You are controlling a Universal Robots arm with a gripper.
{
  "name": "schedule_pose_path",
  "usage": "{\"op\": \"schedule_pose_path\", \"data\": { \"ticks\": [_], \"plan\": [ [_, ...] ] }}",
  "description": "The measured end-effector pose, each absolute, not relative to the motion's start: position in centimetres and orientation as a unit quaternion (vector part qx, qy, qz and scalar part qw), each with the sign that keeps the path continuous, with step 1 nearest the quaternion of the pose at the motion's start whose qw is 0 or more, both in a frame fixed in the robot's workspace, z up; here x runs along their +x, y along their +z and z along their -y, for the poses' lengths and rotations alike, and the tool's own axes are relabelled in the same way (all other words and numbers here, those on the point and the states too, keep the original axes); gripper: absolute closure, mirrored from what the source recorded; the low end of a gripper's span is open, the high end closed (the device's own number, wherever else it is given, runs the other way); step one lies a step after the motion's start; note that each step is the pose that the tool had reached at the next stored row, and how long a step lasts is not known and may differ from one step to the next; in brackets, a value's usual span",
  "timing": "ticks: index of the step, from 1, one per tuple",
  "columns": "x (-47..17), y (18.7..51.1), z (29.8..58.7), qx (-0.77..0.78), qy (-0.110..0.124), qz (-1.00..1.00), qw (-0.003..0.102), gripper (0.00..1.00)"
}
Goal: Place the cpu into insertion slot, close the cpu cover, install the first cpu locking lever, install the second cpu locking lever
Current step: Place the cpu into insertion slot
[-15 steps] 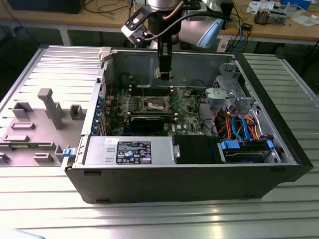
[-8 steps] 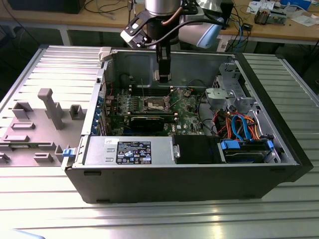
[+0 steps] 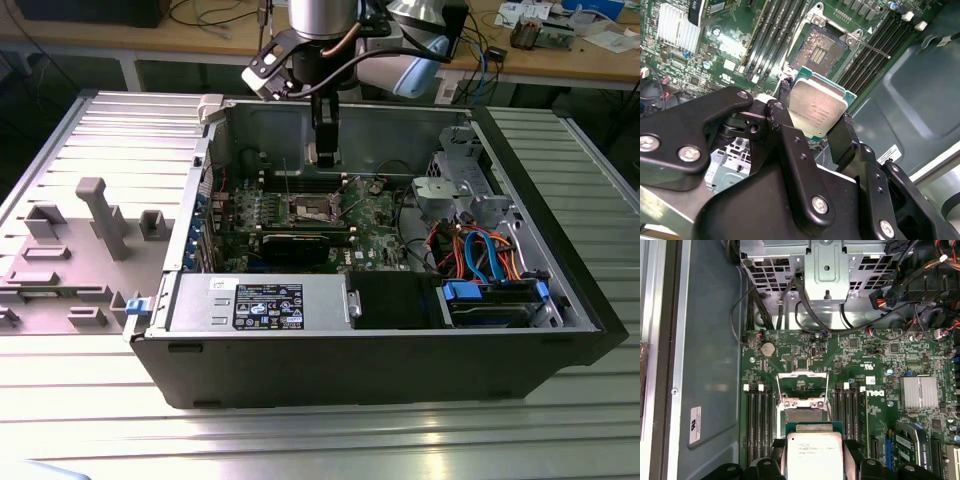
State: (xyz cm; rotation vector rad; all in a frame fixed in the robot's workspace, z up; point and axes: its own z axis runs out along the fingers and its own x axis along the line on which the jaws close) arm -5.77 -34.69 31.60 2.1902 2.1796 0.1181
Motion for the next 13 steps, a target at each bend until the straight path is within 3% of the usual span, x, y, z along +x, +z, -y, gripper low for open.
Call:
{"op": "schedule_pose_path", "data": {
  "ticks": [13],
  "plan": [
    [-5.77,31.32,34.36,0.708,0.038,-0.705,0.024,0.45]
  ]
}}
